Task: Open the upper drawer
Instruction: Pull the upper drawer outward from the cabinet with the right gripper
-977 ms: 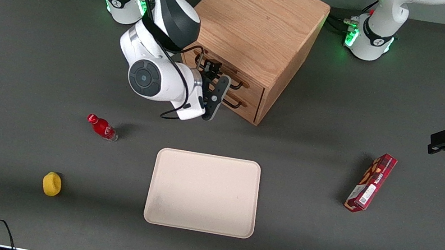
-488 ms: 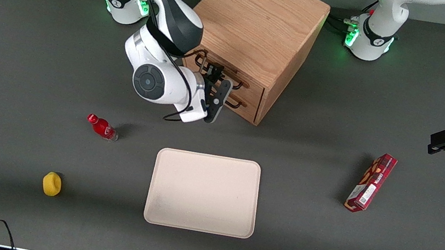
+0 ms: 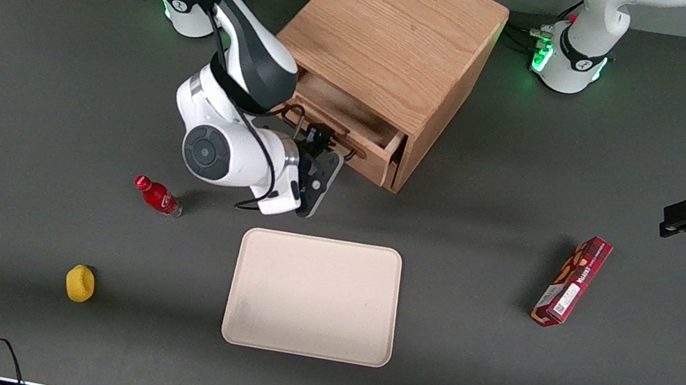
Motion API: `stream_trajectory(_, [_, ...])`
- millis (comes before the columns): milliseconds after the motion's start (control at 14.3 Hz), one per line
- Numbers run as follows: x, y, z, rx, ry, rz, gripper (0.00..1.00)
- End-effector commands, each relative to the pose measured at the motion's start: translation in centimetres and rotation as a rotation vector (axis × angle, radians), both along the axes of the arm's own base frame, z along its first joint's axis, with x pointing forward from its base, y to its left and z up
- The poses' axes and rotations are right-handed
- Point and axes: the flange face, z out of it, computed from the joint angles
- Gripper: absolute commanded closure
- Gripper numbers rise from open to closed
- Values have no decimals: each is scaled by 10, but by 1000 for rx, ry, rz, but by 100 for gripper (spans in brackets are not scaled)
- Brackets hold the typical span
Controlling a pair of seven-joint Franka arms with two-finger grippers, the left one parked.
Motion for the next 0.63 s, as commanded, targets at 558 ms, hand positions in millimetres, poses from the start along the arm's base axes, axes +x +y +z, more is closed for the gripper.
stream_trajectory(558, [47, -28, -6, -48, 1, -14, 0])
